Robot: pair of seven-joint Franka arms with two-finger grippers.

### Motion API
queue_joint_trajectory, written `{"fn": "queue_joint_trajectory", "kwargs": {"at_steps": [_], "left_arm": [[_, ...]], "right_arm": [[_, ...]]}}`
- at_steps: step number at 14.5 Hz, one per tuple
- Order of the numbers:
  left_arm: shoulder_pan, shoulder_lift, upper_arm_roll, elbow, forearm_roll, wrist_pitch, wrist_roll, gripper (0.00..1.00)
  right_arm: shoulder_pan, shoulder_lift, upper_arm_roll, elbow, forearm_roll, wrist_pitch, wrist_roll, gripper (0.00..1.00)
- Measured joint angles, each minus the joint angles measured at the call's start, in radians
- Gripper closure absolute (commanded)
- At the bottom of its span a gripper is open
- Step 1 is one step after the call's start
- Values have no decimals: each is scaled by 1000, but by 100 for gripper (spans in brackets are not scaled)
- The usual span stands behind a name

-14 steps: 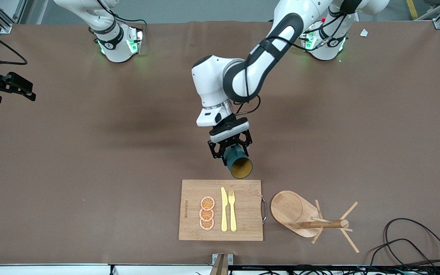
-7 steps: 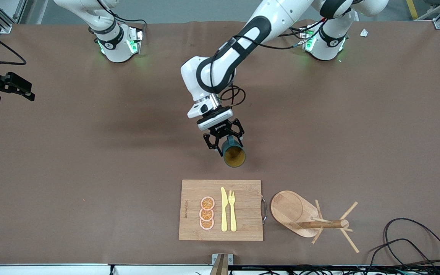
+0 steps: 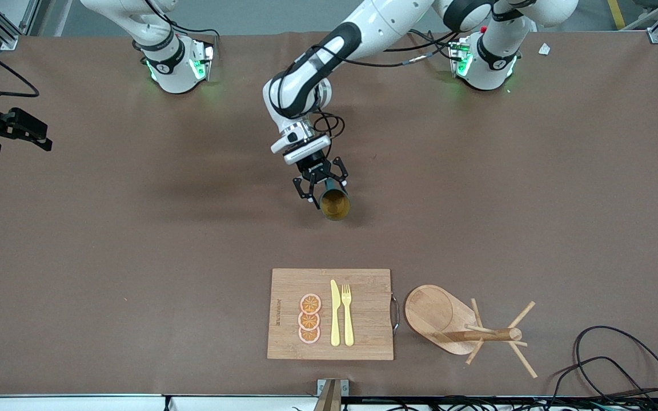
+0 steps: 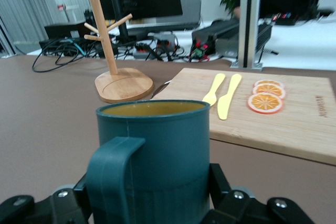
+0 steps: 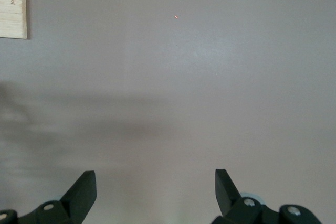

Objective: Transfer cup from left to right arm and place
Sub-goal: 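Carry the mug to mid-table and lower it with the left gripper, then open the left gripper and raise it away from the mug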

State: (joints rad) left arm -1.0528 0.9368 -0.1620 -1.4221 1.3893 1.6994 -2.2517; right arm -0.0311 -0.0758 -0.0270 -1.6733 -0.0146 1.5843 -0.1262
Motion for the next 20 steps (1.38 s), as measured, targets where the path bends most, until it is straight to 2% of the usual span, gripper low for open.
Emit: {"fn": "queue_joint_trajectory", "kwargs": {"at_steps": [3,6,8,9,10,16,20], "left_arm": [[-28,63,1,-1,74,-33,-88,51],[-40,96,1,-1,95,-35,-123,37],[-51,98,1,0,96,-35,-123,33],[-59,99,1,0,96,-35,-123,19],[-68,99,1,0,96,-35,-123,1],[-100,96,-4,18,94,-38,-123,0],[-115,32,-62,40,35,-51,-123,0]], "right_arm": [[0,0,0,0,0,0,0,0],[0,0,0,0,0,0,0,0],[0,0,0,0,0,0,0,0],[0,0,0,0,0,0,0,0],[0,0,0,0,0,0,0,0],[0,0,-1,0,0,0,0,0],[-2,0,-5,0,0,0,0,0]]}}
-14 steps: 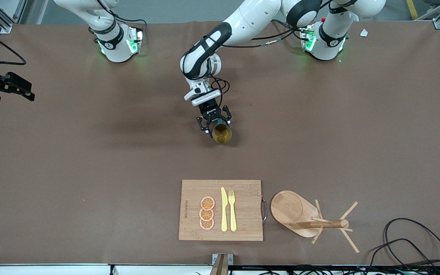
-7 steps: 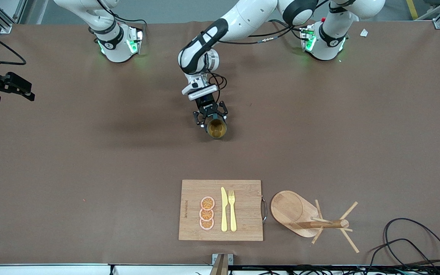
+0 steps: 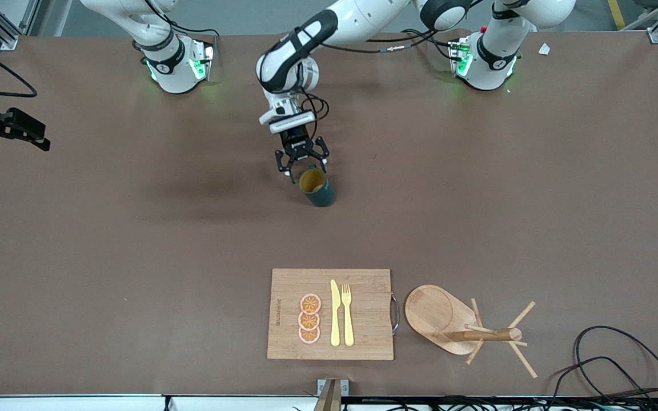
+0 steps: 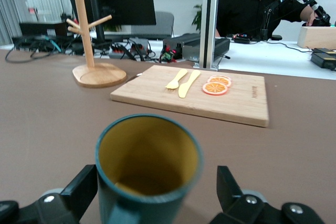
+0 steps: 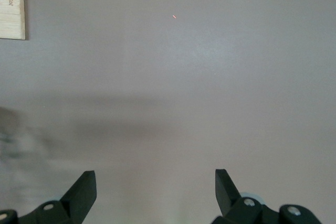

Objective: Transfer cup from left to right arm and place
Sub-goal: 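Open the left gripper and raise it away from the mug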

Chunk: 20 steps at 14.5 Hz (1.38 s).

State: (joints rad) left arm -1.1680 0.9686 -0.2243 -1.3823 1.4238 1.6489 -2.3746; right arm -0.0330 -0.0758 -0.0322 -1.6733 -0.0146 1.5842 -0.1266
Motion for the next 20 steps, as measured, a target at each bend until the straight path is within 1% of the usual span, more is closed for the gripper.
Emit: {"fn": "queue_joint_trajectory", "kwargs": {"at_steps": [3,6,9,12,15,18,20], "left_arm": [[-2,-62,-62,3,-73,-2,1,0],[-6,-145,-101,12,-185,-4,1,0],[-3,-260,-105,18,-336,-5,43,0],[20,-397,-99,21,-502,-10,183,0],[98,-520,-94,21,-611,-17,317,0],[230,-604,-92,21,-717,-16,483,0],[329,-638,-91,20,-776,-13,611,0]], "right_arm": [[0,0,-1,0,0,0,0,0],[0,0,-1,0,0,0,0,0],[-1,0,-2,0,1,0,0,0],[-1,0,-2,0,1,0,0,0],[-2,0,-3,0,1,0,0,0],[-2,0,-2,-1,7,-3,0,0],[-2,0,-2,-3,17,-6,0,0]]}}
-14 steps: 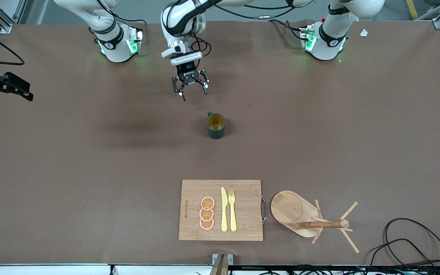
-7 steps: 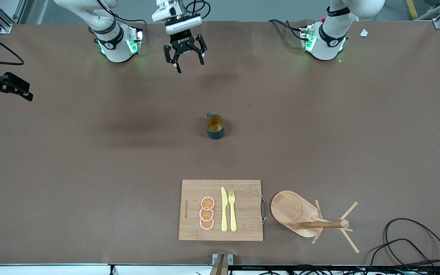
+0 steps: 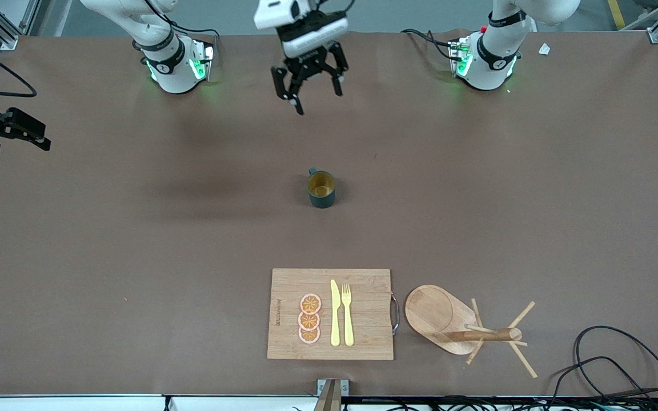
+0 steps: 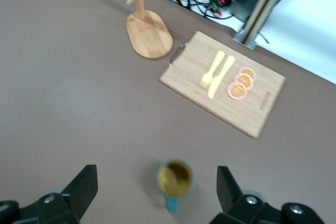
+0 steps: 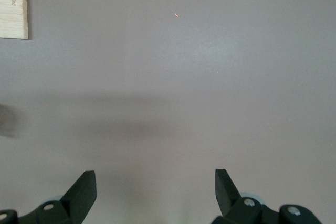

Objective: Transfer cup from left to right arm and place
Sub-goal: 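Open the left gripper and raise it away from the mug, then lower the right gripper over the mug while the left gripper retracts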

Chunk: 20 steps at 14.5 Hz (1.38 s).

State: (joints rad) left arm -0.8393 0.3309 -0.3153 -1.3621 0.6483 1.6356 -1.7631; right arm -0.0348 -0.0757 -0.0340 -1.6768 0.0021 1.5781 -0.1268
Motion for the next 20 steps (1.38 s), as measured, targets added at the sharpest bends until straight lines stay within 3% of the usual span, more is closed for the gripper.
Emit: {"fn": "queue_joint_trajectory", "kwargs": {"at_steps": [5,12,17,20], "left_arm": [[232,-45,2,12,-151,15,283,0],[525,-90,2,20,-367,15,675,0],[677,-141,2,23,-467,13,982,0],[741,-162,2,23,-504,-3,1073,0]], "right_arm": [[14,-2,13,-56,55,25,56,0],[197,-10,30,-166,57,162,377,0],[323,-10,31,-248,57,287,579,0],[417,-4,33,-291,57,382,725,0]]}}
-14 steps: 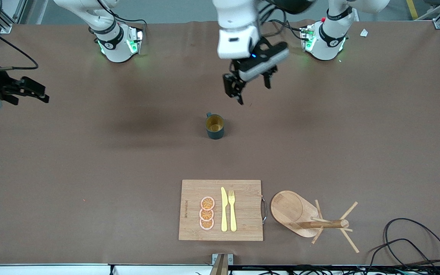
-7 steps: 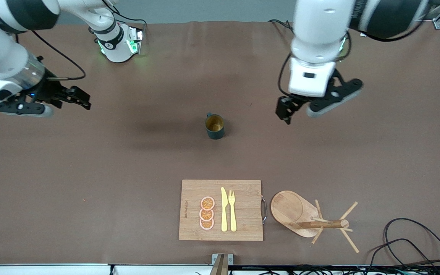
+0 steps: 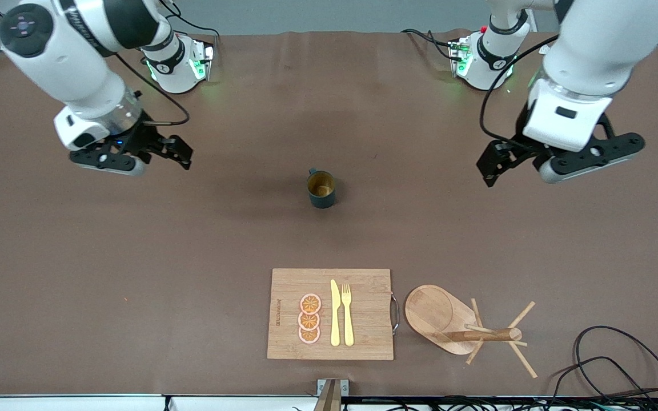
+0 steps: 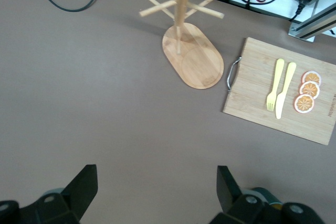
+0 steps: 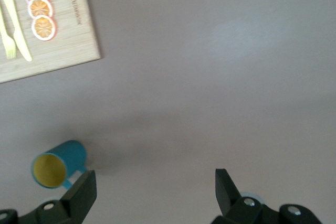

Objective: Transfer cup from left to right arm and place
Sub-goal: 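Lower the right gripper over the mug while the left gripper retracts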

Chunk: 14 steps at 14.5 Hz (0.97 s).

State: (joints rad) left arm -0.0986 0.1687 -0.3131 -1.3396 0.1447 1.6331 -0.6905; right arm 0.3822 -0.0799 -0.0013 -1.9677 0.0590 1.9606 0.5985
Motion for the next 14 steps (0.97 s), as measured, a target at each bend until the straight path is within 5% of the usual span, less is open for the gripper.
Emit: {"fn": "queue_joint_trajectory", "kwargs": {"at_steps": [5,14], "left_arm": [[105,-33,16,0,-48,-51,223,0],[108,-143,205,-85,-96,-134,533,0]], "right_arm": [[175,129,1,-29,-3,177,292,0],[384,340,0,105,-72,225,700,0]]}}
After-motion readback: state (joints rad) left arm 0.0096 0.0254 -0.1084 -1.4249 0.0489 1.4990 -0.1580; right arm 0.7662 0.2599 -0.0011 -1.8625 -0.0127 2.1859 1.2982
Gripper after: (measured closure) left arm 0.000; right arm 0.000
